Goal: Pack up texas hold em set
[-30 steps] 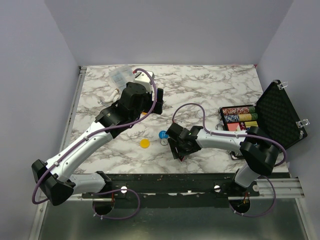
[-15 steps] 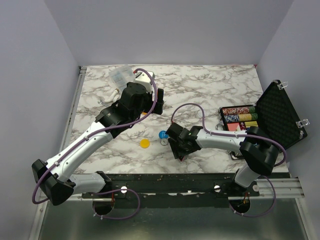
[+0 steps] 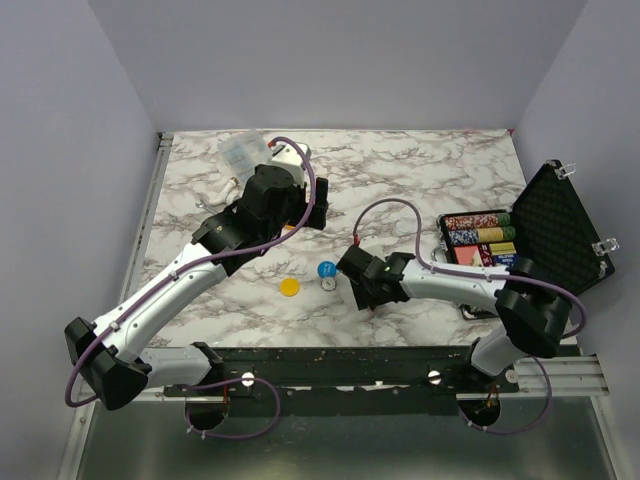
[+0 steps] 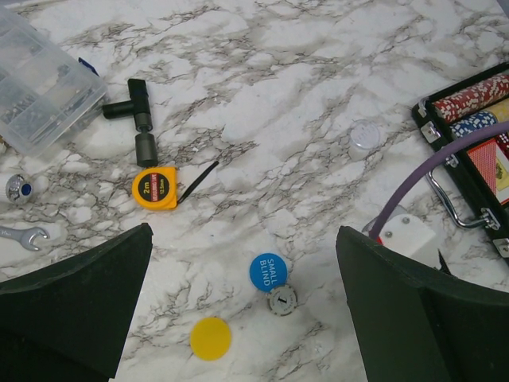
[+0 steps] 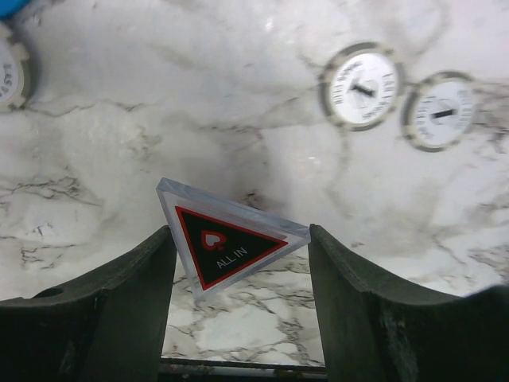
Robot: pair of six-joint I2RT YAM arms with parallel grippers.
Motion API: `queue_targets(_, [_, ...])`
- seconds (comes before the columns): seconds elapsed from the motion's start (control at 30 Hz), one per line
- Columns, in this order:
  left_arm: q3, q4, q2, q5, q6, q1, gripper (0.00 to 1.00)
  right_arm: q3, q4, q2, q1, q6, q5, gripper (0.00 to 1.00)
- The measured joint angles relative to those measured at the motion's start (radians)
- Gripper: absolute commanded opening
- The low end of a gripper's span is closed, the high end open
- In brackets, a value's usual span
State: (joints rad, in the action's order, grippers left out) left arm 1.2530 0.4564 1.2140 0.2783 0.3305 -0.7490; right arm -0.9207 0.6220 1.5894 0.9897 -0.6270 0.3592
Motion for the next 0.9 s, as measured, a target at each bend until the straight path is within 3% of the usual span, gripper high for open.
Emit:
queue_targets(0.1, [0.0, 0.001, 0.0, 0.0, 0.0, 0.0, 0.98, 0.0, 0.034, -0.065, -0.006, -0.005, 0.086, 0.16])
queue_targets(0.33, [0.004, 0.002, 0.0, -0.005, 0.001, 0.0, 0.98, 0.0, 0.064, -0.255, -0.119, -0.014, 0.229, 0.01])
queue_targets(0.7, [0.067, 0.051, -0.002, -0.077, 0.047, 0.001, 0.98, 0.056, 0.053, -0.45, -0.63, -0.126, 0.23, 0.01])
queue_targets(0.9, [0.252, 0.127, 0.061, -0.2, 0.103, 0.002, 0.98, 0.047, 0.068, -0.434, -0.734, -0.12, 0.253, 0.01])
